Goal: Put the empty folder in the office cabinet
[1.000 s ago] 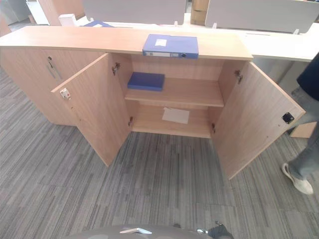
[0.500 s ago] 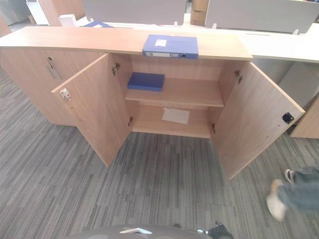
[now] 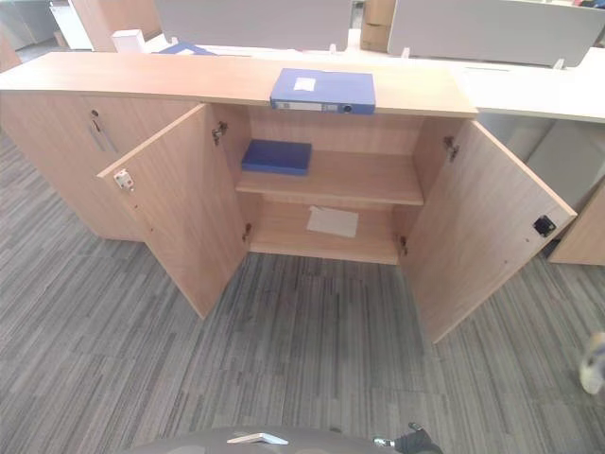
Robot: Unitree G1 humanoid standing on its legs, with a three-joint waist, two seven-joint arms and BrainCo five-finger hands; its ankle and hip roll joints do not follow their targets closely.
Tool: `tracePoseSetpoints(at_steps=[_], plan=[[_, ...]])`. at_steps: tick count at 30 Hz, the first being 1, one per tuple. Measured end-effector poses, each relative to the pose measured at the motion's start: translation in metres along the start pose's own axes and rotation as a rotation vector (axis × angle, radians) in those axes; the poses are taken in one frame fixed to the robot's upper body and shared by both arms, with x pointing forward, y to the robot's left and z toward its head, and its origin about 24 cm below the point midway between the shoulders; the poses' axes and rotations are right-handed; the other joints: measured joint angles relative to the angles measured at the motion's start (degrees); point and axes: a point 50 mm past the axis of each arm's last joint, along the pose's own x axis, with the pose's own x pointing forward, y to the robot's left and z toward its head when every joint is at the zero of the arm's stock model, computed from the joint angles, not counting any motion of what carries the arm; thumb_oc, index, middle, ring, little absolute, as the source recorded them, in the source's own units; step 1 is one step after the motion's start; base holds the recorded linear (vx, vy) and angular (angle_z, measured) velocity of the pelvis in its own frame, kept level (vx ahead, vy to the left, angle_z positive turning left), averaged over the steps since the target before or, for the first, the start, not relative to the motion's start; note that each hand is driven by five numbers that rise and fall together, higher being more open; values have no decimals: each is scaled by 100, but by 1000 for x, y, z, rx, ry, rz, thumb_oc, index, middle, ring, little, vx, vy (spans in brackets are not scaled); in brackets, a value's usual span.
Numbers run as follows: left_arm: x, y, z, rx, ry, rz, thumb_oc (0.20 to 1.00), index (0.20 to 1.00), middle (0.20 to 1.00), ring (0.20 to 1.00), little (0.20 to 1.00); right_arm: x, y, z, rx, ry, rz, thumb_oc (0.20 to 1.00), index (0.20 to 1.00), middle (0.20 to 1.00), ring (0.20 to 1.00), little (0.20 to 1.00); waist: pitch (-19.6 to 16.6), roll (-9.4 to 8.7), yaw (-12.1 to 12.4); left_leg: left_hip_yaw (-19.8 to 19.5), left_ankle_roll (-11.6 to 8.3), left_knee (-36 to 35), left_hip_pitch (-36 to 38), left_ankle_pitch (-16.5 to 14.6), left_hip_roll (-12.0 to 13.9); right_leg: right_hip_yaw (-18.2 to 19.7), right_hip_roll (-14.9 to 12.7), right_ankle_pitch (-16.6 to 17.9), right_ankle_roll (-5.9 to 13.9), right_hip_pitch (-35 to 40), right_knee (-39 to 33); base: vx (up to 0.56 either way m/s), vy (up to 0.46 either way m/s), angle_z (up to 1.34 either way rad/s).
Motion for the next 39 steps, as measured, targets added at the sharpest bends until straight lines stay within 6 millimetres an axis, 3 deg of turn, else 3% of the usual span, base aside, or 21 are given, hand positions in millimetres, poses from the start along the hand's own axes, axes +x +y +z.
tracePoseSetpoints(at_steps=[15, 17, 18, 20, 21, 22, 23, 24, 26, 27, 28, 29, 30, 31, 35, 36, 37, 38, 39], plan=[[0, 0, 3, -9, -12, 4, 1000, 1000, 1000, 1000, 1000, 0, 0, 6, 10, -35, -1, 1000, 1000, 1000, 1000, 1000, 216, 38, -10, 48, -72, 144, -136, -16, 68, 28, 59, -34, 9, -114, 12, -10, -69, -1], [1, 0, 10, -20, -32, 8, 1000, 1000, 1000, 1000, 1000, 1, -1, 14, 8, -54, 1, 1000, 1000, 1000, 1000, 1000, 372, -32, 7, 35, -261, 797, -548, -170, 80, -17, 24, -101, -91, -263, 100, -128, -96, 11], [1, 0, 18, -39, -51, 11, 1000, 1000, 1000, 1000, 1000, 2, -1, 21, 3, -72, 3, 1000, 1000, 1000, 1000, 1000, 583, -73, 52, -29, -419, 1469, -880, -256, 74, -59, 14, -134, -141, -323, 244, -98, -82, 16], [2, -4, 40, -45, -110, 0, 1000, 1000, 1000, 1000, 1000, 3, -6, 37, 6, -114, -5, 1000, 1000, 1000, 1000, 1000, 921, -100, 148, -88, -793, 3838, -2285, -137, 191, -86, -73, -385, -519, -744, 954, 28, -17, 21], [2, -4, 40, -45, -110, 0, 1000, 1000, 1000, 1000, 1000, 3, -6, 37, 6, -114, -5, 1000, 1000, 1000, 1000, 1000, 921, -100, 148, -88, -793, 3838, -2285, -137, 191, -86, -73, -385, -519, -744, 954, 111, 8, 18], [1, -5, 47, -40, -127, -6, 1000, 1000, 1000, 1000, 1000, 4, -10, 46, 24, -128, -7, 1000, 1000, 1000, 1000, 1000, 1246, -77, 214, -46, -1037, 4112, -2663, -98, 317, -5, -68, -484, -423, -621, 1043, 242, 25, -3], [2, -6, 33, -40, -89, -9, 1000, 1000, 1000, 1000, 1000, 3, -15, 50, 19, -142, -11, 1000, 1000, 1000, 1000, 1000, 1276, 41, 300, -12, -1027, 2794, -2699, 17, 391, 65, -9, -519, -475, -563, 972, 394, 38, -6], [3, -9, 19, -51, -45, -9, 1000, 1000, 1000, 1000, 1000, 3, -20, 49, 19, -141, -19, 1000, 1000, 1000, 1000, 1000, 1358, 169, 312, -88, -1150, 1690, -2703, 399, 474, 75, 46, -498, -579, -431, 873, 418, 51, -17], [3, -11, 2, -66, 24, -2, 1000, 1000, 1000, 1000, 1000, 2, -25, 49, 38, -145, -5, 1000, 1000, 1000, 1000, 1000, 1455, 316, 334, -329, -1478, 198, -2830, 1103, 632, 393, 101, -397, -937, -61, 606, 241, 43, -8], [3, -11, 2, -66, 24, -2, 1000, 1000, 1000, 1000, 1000, 2, -25, 49, 38, -145, -5, 1000, 1000, 1000, 1000, 1000, 1455, 316, 334, -329, -1478, 198, -2830, 1103, 632, 393, 101, -397, -937, -61, 606, 199, 58, -13], [3, -13, -5, -78, 53, 1, 1000, 1000, 1000, 1000, 1000, 1, -29, 44, 68, -145, -3, 1000, 1000, 1000, 1000, 1000, 1616, 232, 377, -199, -1453, 24, -3021, 1231, 684, 608, -13, -389, -1058, 158, 440, 260, 84, -24], [3, -17, -11, -86, 72, -5, 1000, 1000, 1000, 1000, 1000, 0, -35, 38, 81, -138, -11, 1000, 1000, 1000, 1000, 1000, 1721, 184, 440, -41, -1391, 190, -3199, 1289, 687, 683, -148, -387, -1052, 351, 410, 364, 126, -35], [2, -20, -20, -79, 88, -14, 1000, 1000, 1000, 1000, 1000, -1, -41, 31, 100, -126, -18, 1000, 1000, 1000, 1000, 1000, 1705, 281, 413, -49, -1380, 484, -3463, 1301, 811, 738, -153, -498, -946, 346, 666, 384, 135, -27], [2, -18, -23, -83, 91, -12, 1000, 1000, 1000, 1000, 1000, -2, -42, 28, 111, -121, -20, 1000, 1000, 1000, 1000, 1000, 1714, 391, 368, -99, -1407, 659, -3612, 1276, 985, 787, -117, -667, -717, 395, 848, 257, 93, -14], [2, -18, -20, -82, 77, -16, 1000, 1000, 1000, 1000, 1000, -3, -44, 17, 145, -112, -26, 1000, 1000, 1000, 1000, 1000, 1700, 414, 410, -58, -1404, 796, -3524, 1272, 1013, 878, -84, -853, -722, 471, 933, 262, 88, -29], [2, -16, -18, -83, 66, -12, 1000, 1000, 1000, 1000, 1000, -5, -46, 8, 165, -91, -33, 1000, 1000, 1000, 1000, 1000, 1703, 439, 383, -42, -1392, 929, -3225, 1248, 942, 1003, -128, -1008, -502, 569, 950, 354, 114, -26], [2, -16, -18, -83, 66, -12, 1000, 1000, 1000, 1000, 1000, -5, -46, 8, 165, -91, -33, 1000, 1000, 1000, 1000, 1000, 1703, 439, 383, -42, -1392, 929, -3225, 1248, 942, 1003, -128, -1008, -502, 569, 950, 771, 254, -60], [0, -6, -26, -100, 71, 13, 1000, 1000, 1000, 1000, 1000, -8, -48, -12, 177, -47, -41, 1000, 1000, 1000, 1000, 1000, 1667, 443, 334, -97, -1317, 1589, -2430, 727, 857, 1177, -300, -1501, -360, 965, 1034, 417, 140, -34], [0, -6, -26, -100, 71, 13, 1000, 1000, 1000, 1000, 1000, -8, -48, -12, 177, -47, -41, 1000, 1000, 1000, 1000, 1000, 1667, 443, 334, -97, -1317, 1589, -2430, 727, 857, 1177, -300, -1501, -360, 965, 1034, 417, 140, -34]])
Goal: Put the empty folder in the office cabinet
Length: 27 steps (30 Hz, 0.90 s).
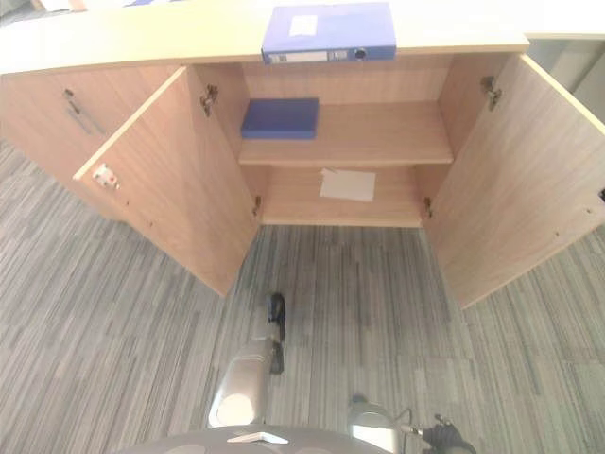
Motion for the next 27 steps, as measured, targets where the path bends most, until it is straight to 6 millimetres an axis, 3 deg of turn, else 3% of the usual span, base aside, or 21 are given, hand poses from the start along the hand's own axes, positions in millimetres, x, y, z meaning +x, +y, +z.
tracePoseSetpoints(at_steps=[1, 2, 3, 5, 6, 7, 9, 10, 11, 12, 14, 15, 18, 20, 21, 22, 23, 24, 25, 26, 27], plan=[[0, 0, 0, 0, 0, 0, 1000, 1000, 1000, 1000, 1000, 0, 0, 0, 0, 0, 0, 1000, 1000, 1000, 1000, 1000, 0, 0, 0, 0, 0, 0, 0, 0, 0, 0, 0, 0, 0, 0, 0, 434, 148, -72], [-5, 20, -27, -54, 56, 55, 1000, 1000, 1000, 1000, 1000, -2, -4, -12, -9, 35, -19, 1000, 1000, 1000, 1000, 1000, -178, -101, -13, 100, 626, 701, 729, -695, -234, 274, -318, -449, 181, 424, 59, 738, 301, -80], [-8, 41, -17, -67, 13, 116, 1000, 1000, 1000, 1000, 1000, 1, 11, -10, -9, 36, 18, 1000, 1000, 1000, 1000, 1000, -247, -310, 8, 204, 700, 933, 767, -1207, -354, 311, -191, -850, 509, 50, 1605, 738, 301, -80], [-13, 61, -18, -61, 1, 169, 1000, 1000, 1000, 1000, 1000, 2, 20, -12, -15, 46, 37, 1000, 1000, 1000, 1000, 1000, -460, -597, 133, 310, 774, 749, 1032, -1423, -682, 297, -232, -724, 430, -187, 2363, 441, 242, -35], [-13, 61, -18, -61, 1, 169, 1000, 1000, 1000, 1000, 1000, 2, 20, -12, -15, 46, 37, 1000, 1000, 1000, 1000, 1000, -460, -597, 133, 310, 774, 749, 1032, -1423, -682, 297, -232, -724, 430, -187, 2363, 483, 288, -80], [-16, 71, -17, -53, 14, 197, 1000, 1000, 1000, 1000, 1000, 4, 24, -2, -39, 6, 43, 1000, 1000, 1000, 1000, 1000, -752, -822, 270, 561, 1028, 569, 1147, -1496, -1012, 187, -587, -241, 518, -156, 1954, 378, 257, -64], [-12, 59, -10, 1, 0, 154, 1000, 1000, 1000, 1000, 1000, 8, 34, 23, -106, -88, 73, 1000, 1000, 1000, 1000, 1000, -1023, -719, 284, 688, 1180, 110, 1204, -1560, -1227, -66, -854, 350, 737, -30, 1176, 442, 369, -56], [-11, 55, -7, 13, -8, 127, 1000, 1000, 1000, 1000, 1000, 9, 44, 35, -194, -134, 85, 1000, 1000, 1000, 1000, 1000, -1107, -655, 253, 677, 1445, -260, 1329, -1464, -1342, -202, -938, 576, 872, -155, 1200, 183, 204, -24], [-11, 55, -7, 13, -8, 127, 1000, 1000, 1000, 1000, 1000, 9, 44, 35, -194, -134, 85, 1000, 1000, 1000, 1000, 1000, -1107, -655, 253, 677, 1445, -260, 1329, -1464, -1342, -202, -938, 576, 872, -155, 1200, 89, 164, -27], [-11, 54, -7, 40, -5, 111, 1000, 1000, 1000, 1000, 1000, 9, 55, 44, -311, -183, 90, 1000, 1000, 1000, 1000, 1000, -1263, -546, 236, 638, 1674, -568, 1337, -1139, -1390, -373, -970, 608, 992, -519, 1683, 44, 102, -13], [-11, 54, -7, 40, -5, 111, 1000, 1000, 1000, 1000, 1000, 9, 55, 44, -311, -183, 90, 1000, 1000, 1000, 1000, 1000, -1263, -546, 236, 638, 1674, -568, 1337, -1139, -1390, -373, -970, 608, 992, -519, 1683, 36, 80, 0], [-10, 53, 14, 123, -44, 83, 1000, 1000, 1000, 1000, 1000, 10, 66, 63, -471, -242, 57, 1000, 1000, 1000, 1000, 1000, -1315, -349, 240, 541, 2070, -885, 1534, -927, -1545, -797, -1052, 921, 1273, -1339, 3033, 27, 57, 14], [-10, 51, 25, 190, -67, 73, 1000, 1000, 1000, 1000, 1000, 10, 63, 70, -507, -259, 27, 1000, 1000, 1000, 1000, 1000, -1279, -230, 254, 568, 2125, -897, 1616, -895, -1659, -1161, -1303, 923, 1273, -1901, 3826, 216, 84, 7], [-9, 45, 36, 240, -83, 49, 1000, 1000, 1000, 1000, 1000, 11, 63, 80, -538, -278, 4, 1000, 1000, 1000, 1000, 1000, -1152, -155, 291, 561, 2223, -1131, 1890, -1189, -1671, -1520, -1478, 697, 1123, -2498, 4019, 6, -178, -66], [-9, 33, 60, 251, -147, 19, 1000, 1000, 1000, 1000, 1000, 12, 59, 106, -556, -311, -33, 1000, 1000, 1000, 1000, 1000, -962, -44, 223, 882, 1931, -1159, 1956, -1157, -1544, -2789, -1816, 657, 1037, -3235, 2648, -25, -108, -59], [-9, 33, 60, 251, -147, 19, 1000, 1000, 1000, 1000, 1000, 12, 59, 106, -556, -311, -33, 1000, 1000, 1000, 1000, 1000, -962, -44, 223, 882, 1931, -1159, 1956, -1157, -1544, -2789, -1816, 657, 1037, -3235, 2648, 71, -215, -70], [-11, 28, 80, 266, -214, 5, 1000, 1000, 1000, 1000, 1000, 11, 55, 121, -542, -328, -54, 1000, 1000, 1000, 1000, 1000, -835, -57, 76, 1041, 1882, -1162, 1968, -1165, -1510, -3124, -1796, 1082, 1152, -3518, 1367, 127, -129, -3], [-11, 21, 86, 245, -213, -6, 1000, 1000, 1000, 1000, 1000, 8, 48, 131, -551, -368, -71, 1000, 1000, 1000, 1000, 1000, -814, 68, -47, 1249, 1264, -1138, 1977, -1497, -1178, -2824, -1259, 1540, 1101, -3789, -1, 127, -129, -3], [-11, 21, 86, 245, -213, -6, 1000, 1000, 1000, 1000, 1000, 8, 48, 131, -551, -368, -71, 1000, 1000, 1000, 1000, 1000, -814, 68, -47, 1249, 1264, -1138, 1977, -1497, -1178, -2824, -1259, 1540, 1101, -3789, -1, 128, -97, -25], [-14, 37, 85, 233, -220, 33, 1000, 1000, 1000, 1000, 1000, 7, 55, 137, -534, -395, -58, 1000, 1000, 1000, 1000, 1000, -581, -346, 108, 1366, 297, -108, 1622, -1380, -996, -2336, -1122, 2094, 885, -3975, -674, 245, -231, 21], [-14, 41, 78, 219, -215, 36, 1000, 1000, 1000, 1000, 1000, 7, 50, 123, -518, -367, -64, 1000, 1000, 1000, 1000, 1000, -672, -357, -79, 1162, 1214, -408, 1467, -1310, -799, -2091, -1237, 2477, 1004, -3962, -540, 332, -317, 91]])
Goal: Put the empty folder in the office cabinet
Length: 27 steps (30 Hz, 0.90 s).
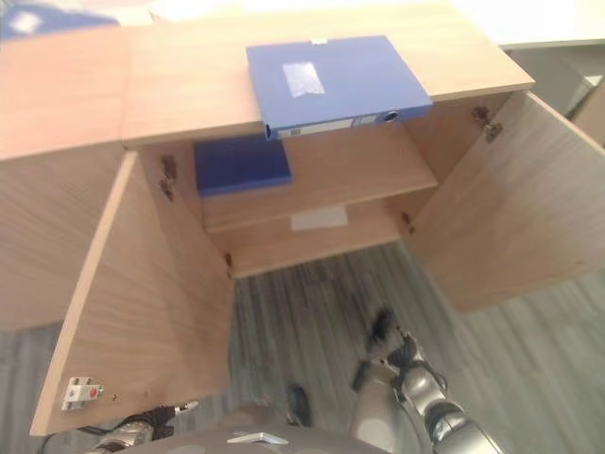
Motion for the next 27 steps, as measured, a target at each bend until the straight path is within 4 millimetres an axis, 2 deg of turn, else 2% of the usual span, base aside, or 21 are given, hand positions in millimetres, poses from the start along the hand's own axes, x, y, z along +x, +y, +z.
tracePoseSetpoints(at_steps=[1, 2, 4, 6, 8, 9, 10, 12, 13, 14, 15, 17, 18, 19, 20, 21, 22, 23, 25, 26, 27], plan=[[-1, 0, -4, -9, 5, 3, 1000, 1000, 1000, 1000, 1000, -7, 2, -26, -13, 87, -3, 1000, 1000, 1000, 1000, 1000, -120, -85, 10, -18, 427, -398, 296, 108, 29, 14, -243, 204, 154, 201, 247, 336, -355, 126], [-3, 3, -15, -34, 19, 15, 1000, 1000, 1000, 1000, 1000, -9, 11, -31, -34, 111, 22, 1000, 1000, 1000, 1000, 1000, -271, -323, 167, 55, 396, -461, 443, 66, -120, -30, -446, 245, 193, 304, 375, 305, -348, 76], [-3, -3, -25, -52, 38, 0, 1000, 1000, 1000, 1000, 1000, -7, 11, -26, -50, 100, 33, 1000, 1000, 1000, 1000, 1000, -313, -348, 271, 122, 375, -555, 601, 37, -152, -197, -462, 276, 173, 632, 304, 253, -329, 15], [-3, -7, -31, -72, 64, -3, 1000, 1000, 1000, 1000, 1000, -3, 7, -13, -77, 67, 36, 1000, 1000, 1000, 1000, 1000, -315, -261, 280, 27, 338, -617, 743, 22, -131, -414, -287, 259, 185, 913, 81, 205, -355, 1], [-6, -9, -50, -135, 124, 9, 1000, 1000, 1000, 1000, 1000, 0, 5, -4, -89, 36, 32, 1000, 1000, 1000, 1000, 1000, -280, -101, 260, -80, 132, -637, 1045, -82, -36, -620, 103, 267, 134, 1247, -151, 171, -385, -11], [-8, -10, -59, -152, 146, 15, 1000, 1000, 1000, 1000, 1000, 0, 5, -4, -90, 36, 35, 1000, 1000, 1000, 1000, 1000, -324, -30, 222, -91, 22, -610, 1136, -149, 37, -653, 341, 242, 6, 1386, -283, 197, -402, 36], [-9, -9, -63, -147, 157, 19, 1000, 1000, 1000, 1000, 1000, -2, 9, -9, -99, 45, 47, 1000, 1000, 1000, 1000, 1000, -354, -68, 158, -261, -140, -499, 1225, -182, 29, -440, 540, 478, -371, 1717, -439, 129, -284, 41], [-9, -9, -63, -147, 157, 19, 1000, 1000, 1000, 1000, 1000, -2, 9, -9, -99, 45, 47, 1000, 1000, 1000, 1000, 1000, -354, -68, 158, -261, -140, -499, 1225, -182, 29, -440, 540, 478, -371, 1717, -439, 61, -170, 48], [-5, -20, -50, -142, 104, -9, 1000, 1000, 1000, 1000, 1000, -11, 11, -36, -117, 134, 69, 1000, 1000, 1000, 1000, 1000, -480, 13, 214, -601, -271, -351, 1383, -258, 87, -351, 645, -68, -486, 2158, -371, 85, -499, 68], [-3, -31, -46, -147, 84, -35, 1000, 1000, 1000, 1000, 1000, -11, 10, -39, -121, 146, 72, 1000, 1000, 1000, 1000, 1000, -541, 118, 218, -647, -357, -177, 1347, -205, 229, -292, 759, -128, -544, 2262, -378, 93, -586, 77], [-1, -40, -37, -129, 53, -64, 1000, 1000, 1000, 1000, 1000, -10, 9, -32, -104, 119, 71, 1000, 1000, 1000, 1000, 1000, -554, 107, 150, -738, -570, 26, 1283, -59, 373, -277, 881, -274, -646, 2334, -301, 49, -426, 19], [-1, -40, -37, -129, 53, -64, 1000, 1000, 1000, 1000, 1000, -10, 9, -32, -104, 119, 71, 1000, 1000, 1000, 1000, 1000, -554, 107, 150, -738, -570, 26, 1283, -59, 373, -277, 881, -274, -646, 2334, -301, 14, -114, 25], [2, -50, -10, -73, -42, -100, 1000, 1000, 1000, 1000, 1000, -11, 6, -17, -23, 32, 45, 1000, 1000, 1000, 1000, 1000, -674, -85, 96, -381, -770, 966, 735, 88, 754, -315, 1070, -640, -754, 2462, -465, 34, -308, 28], [3, -49, -2, -76, -69, -104, 1000, 1000, 1000, 1000, 1000, -11, 7, -16, -37, 34, 56, 1000, 1000, 1000, 1000, 1000, -624, -171, 157, -231, -762, 1388, 445, 25, 1049, -323, 1246, -723, -991, 2499, -463, 47, -352, 42], [3, -47, -1, -75, -69, -95, 1000, 1000, 1000, 1000, 1000, -12, 4, -24, -62, 54, 66, 1000, 1000, 1000, 1000, 1000, -604, -131, 126, -176, -906, 816, 427, 200, 1167, -509, 1355, -810, -1137, 2580, -462, 52, -246, 29], [3, -48, 2, -74, -73, -98, 1000, 1000, 1000, 1000, 1000, -14, 1, -30, -71, 68, 65, 1000, 1000, 1000, 1000, 1000, -569, -74, 37, -112, -931, 578, 324, 471, 1230, -657, 1397, -855, -1196, 2631, -462, 36, -80, 40], [3, -48, 2, -74, -73, -98, 1000, 1000, 1000, 1000, 1000, -14, 1, -30, -71, 68, 65, 1000, 1000, 1000, 1000, 1000, -569, -74, 37, -112, -931, 578, 324, 471, 1230, -657, 1397, -855, -1196, 2631, -462, 32, -44, 77], [5, -56, 11, -70, -96, -119, 1000, 1000, 1000, 1000, 1000, -18, -8, -47, -86, 134, 59, 1000, 1000, 1000, 1000, 1000, -421, 82, -50, -203, -978, 211, 118, 902, 1163, -888, 1453, -1037, -1066, 2750, -470, 41, -3, 31], [3, -54, -5, -79, -52, -114, 1000, 1000, 1000, 1000, 1000, -19, -10, -54, -101, 169, 64, 1000, 1000, 1000, 1000, 1000, -441, 165, -38, -548, -977, -411, 192, 907, 850, -730, 1491, -1063, -1033, 2777, -475, 64, 27, -8], [3, -54, -5, -79, -52, -114, 1000, 1000, 1000, 1000, 1000, -19, -10, -54, -101, 169, 64, 1000, 1000, 1000, 1000, 1000, -441, 165, -38, -548, -977, -411, 192, 907, 850, -730, 1491, -1063, -1033, 2777, -475, 49, 62, -24], [2, -54, -14, -68, -33, -112, 1000, 1000, 1000, 1000, 1000, -19, -10, -54, -100, 169, 67, 1000, 1000, 1000, 1000, 1000, -479, 226, -131, -590, -949, -670, 281, 925, 754, -683, 1499, -1126, -1008, 2792, -493, 50, 119, -18]])
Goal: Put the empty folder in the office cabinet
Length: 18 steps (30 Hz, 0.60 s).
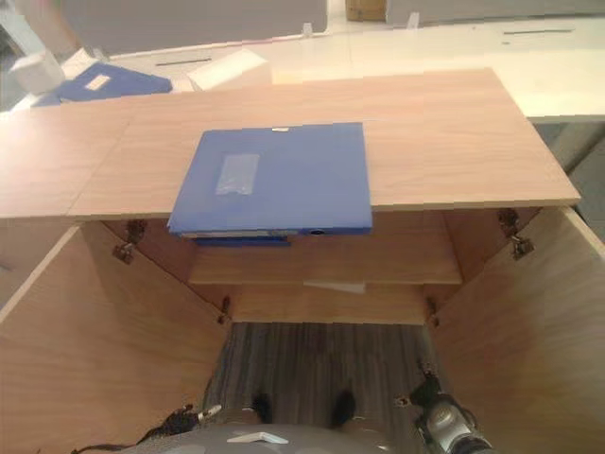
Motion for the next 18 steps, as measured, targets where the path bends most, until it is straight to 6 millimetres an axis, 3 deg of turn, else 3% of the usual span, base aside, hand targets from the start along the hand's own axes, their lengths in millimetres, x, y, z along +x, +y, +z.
tracePoseSetpoints(at_steps=[2, 5, 7, 8, 9, 10, 11, 13, 14, 15, 16, 17, 18], plan=[[0, 0, 0, 1, -2, 1, 1000, 1000, 1000, 1000, 1000, 0, 2, -1, 3, 5, 5, 1000, 1000, 1000, 1000, 1000, -16, 36, -21, -112, 6, -215, 148, 2, -103, 46, 1, 1, 0, 35, 28, 55, 134, -12], [2, -3, 16, 50, -64, 0, 1000, 1000, 1000, 1000, 1000, -1, 12, -3, 14, 11, 20, 1000, 1000, 1000, 1000, 1000, -49, 67, -62, -160, 59, -455, 398, 18, -172, 16, 81, -15, 8, 80, 28, 50, 175, 8], [4, -6, 37, 95, -141, 18, 1000, 1000, 1000, 1000, 1000, -1, 15, -4, 17, 20, 14, 1000, 1000, 1000, 1000, 1000, -91, 99, -116, -178, 150, -554, 578, -40, -158, -24, 173, 27, -5, 91, 32, -13, 185, 11], [4, -6, 37, 95, -141, 18, 1000, 1000, 1000, 1000, 1000, -1, 15, -4, 17, 20, 14, 1000, 1000, 1000, 1000, 1000, -91, 99, -116, -178, 150, -554, 578, -40, -158, -24, 173, 27, -5, 91, 32, -43, 102, -7], [2, -7, 51, 118, -218, 55, 1000, 1000, 1000, 1000, 1000, 0, 15, -6, 16, 32, 4, 1000, 1000, 1000, 1000, 1000, -100, 117, -106, -215, 302, -554, 685, -137, -188, 6, 214, 69, -46, 29, 141, -21, 28, -8], [2, -7, 51, 118, -218, 55, 1000, 1000, 1000, 1000, 1000, 0, 15, -6, 16, 32, 4, 1000, 1000, 1000, 1000, 1000, -100, 117, -106, -215, 302, -554, 685, -137, -188, 6, 214, 69, -46, 29, 141, -42, 40, -21], [-2, -1, 64, 149, -295, 110, 1000, 1000, 1000, 1000, 1000, 1, 10, -1, 15, 17, -19, 1000, 1000, 1000, 1000, 1000, -101, 113, -83, -190, 551, -553, 700, -293, -241, 54, 222, 51, -11, -131, 313, -68, -34, -16], [-12, 22, 93, 224, -414, 246, 1000, 1000, 1000, 1000, 1000, 1, 15, 2, 41, 1, -17, 1000, 1000, 1000, 1000, 1000, 18, -80, -2, -158, 742, -554, 649, -291, -304, 128, 57, -20, 231, -296, 558, -99, -105, -8], [-16, 31, 101, 248, -450, 295, 1000, 1000, 1000, 1000, 1000, 0, 16, -2, 61, 10, -17, 1000, 1000, 1000, 1000, 1000, 36, -52, 14, -183, 818, -554, 576, -254, -233, 151, 0, -189, 351, -457, 911, -59, -101, 6], [-16, 31, 101, 248, -450, 295, 1000, 1000, 1000, 1000, 1000, 0, 16, -2, 61, 10, -17, 1000, 1000, 1000, 1000, 1000, 36, -52, 14, -183, 818, -554, 576, -254, -233, 151, 0, -189, 351, -457, 911, -31, -119, 20], [-22, 38, 109, 252, -496, 354, 1000, 1000, 1000, 1000, 1000, 0, 16, -3, 60, 14, -16, 1000, 1000, 1000, 1000, 1000, 25, -8, 56, -112, 873, -496, 510, -179, -176, 216, -278, -298, 458, -668, 1482, 10, -170, -23], [-30, 49, 112, 248, -550, 421, 1000, 1000, 1000, 1000, 1000, 0, 16, 2, 54, -9, -18, 1000, 1000, 1000, 1000, 1000, 17, -19, 256, 70, 935, -497, 490, -213, -182, 252, -895, -321, 653, -836, 1879, 19, -280, -35], [-34, 56, 112, 238, -560, 467, 1000, 1000, 1000, 1000, 1000, 1, 16, 8, 52, -30, -14, 1000, 1000, 1000, 1000, 1000, 18, -5, 294, 41, 850, -497, 513, -157, -204, 284, -1276, -282, 741, -775, 1743, 17, -274, -39]])
